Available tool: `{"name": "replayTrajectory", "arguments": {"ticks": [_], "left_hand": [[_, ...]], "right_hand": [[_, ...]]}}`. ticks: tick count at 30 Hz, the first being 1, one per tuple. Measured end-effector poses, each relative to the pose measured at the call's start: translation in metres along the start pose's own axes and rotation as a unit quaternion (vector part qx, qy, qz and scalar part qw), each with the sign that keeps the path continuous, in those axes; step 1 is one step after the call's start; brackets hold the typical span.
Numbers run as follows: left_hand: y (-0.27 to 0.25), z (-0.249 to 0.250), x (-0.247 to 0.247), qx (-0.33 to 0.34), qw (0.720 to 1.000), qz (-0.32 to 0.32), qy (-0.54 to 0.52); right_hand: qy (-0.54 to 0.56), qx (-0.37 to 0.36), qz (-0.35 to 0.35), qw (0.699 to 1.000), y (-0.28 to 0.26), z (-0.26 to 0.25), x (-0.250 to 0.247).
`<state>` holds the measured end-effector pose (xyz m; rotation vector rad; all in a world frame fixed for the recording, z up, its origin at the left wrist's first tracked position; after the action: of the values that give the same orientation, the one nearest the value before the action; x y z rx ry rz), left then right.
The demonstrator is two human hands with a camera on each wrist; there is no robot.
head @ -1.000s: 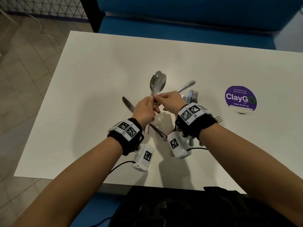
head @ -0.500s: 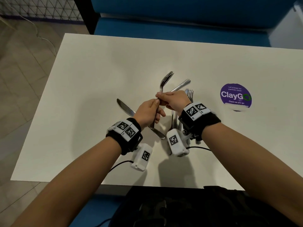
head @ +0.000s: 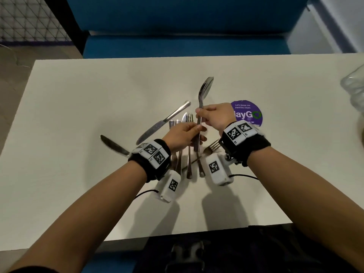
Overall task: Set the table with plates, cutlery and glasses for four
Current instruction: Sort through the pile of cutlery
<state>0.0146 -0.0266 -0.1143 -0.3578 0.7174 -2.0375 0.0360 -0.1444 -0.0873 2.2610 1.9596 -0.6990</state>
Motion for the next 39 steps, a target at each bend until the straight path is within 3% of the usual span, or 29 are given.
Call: {"name": "replayTrajectory", "arguments": {"ticks": [6, 13, 19, 26, 31, 39], "left_hand": [[0.067, 0.046, 0.084, 0.003, 0.996, 0.086, -0.004], [0.153, 0.096, 0.258, -0.017, 0.997, 0.068, 0.020], [0.204, 0.116, 0.367, -0.048, 0.997, 0.033, 0.053], [0.230, 0.124, 0.402, -0.064, 0.993, 0.032, 0.099], [0.238, 0.130, 0.405, -0.071, 0.992, 0.034, 0.103], [0.245, 0.141, 0.419, -0.069, 0.993, 0.013, 0.098]], "right_hand": [[-0.121, -0.002, 0.035, 0.992, 0.023, 0.046, -0.122], [-0.295, 0.045, 0.023, 0.954, 0.033, 0.135, -0.309], [-0.371, 0.102, 0.004, 0.923, 0.048, 0.200, -0.401], [-0.390, 0.066, 0.001, 0.918, 0.069, 0.215, -0.411], [-0.364, 0.057, -0.006, 0.930, 0.070, 0.221, -0.414], [-0.379, 0.050, -0.005, 0.924, 0.066, 0.226, -0.423]]}}
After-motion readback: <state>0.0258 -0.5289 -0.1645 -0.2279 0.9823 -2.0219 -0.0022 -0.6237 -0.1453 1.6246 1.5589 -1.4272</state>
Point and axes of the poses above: each hand's wrist, its own y-axis towards the middle knuckle, its own x-axis out of the palm, z = x × y, the point moved 6 cm from there along y, towards the middle knuckle, and after that the axes turned 11 degrees about -x, right-handed, at the moved point
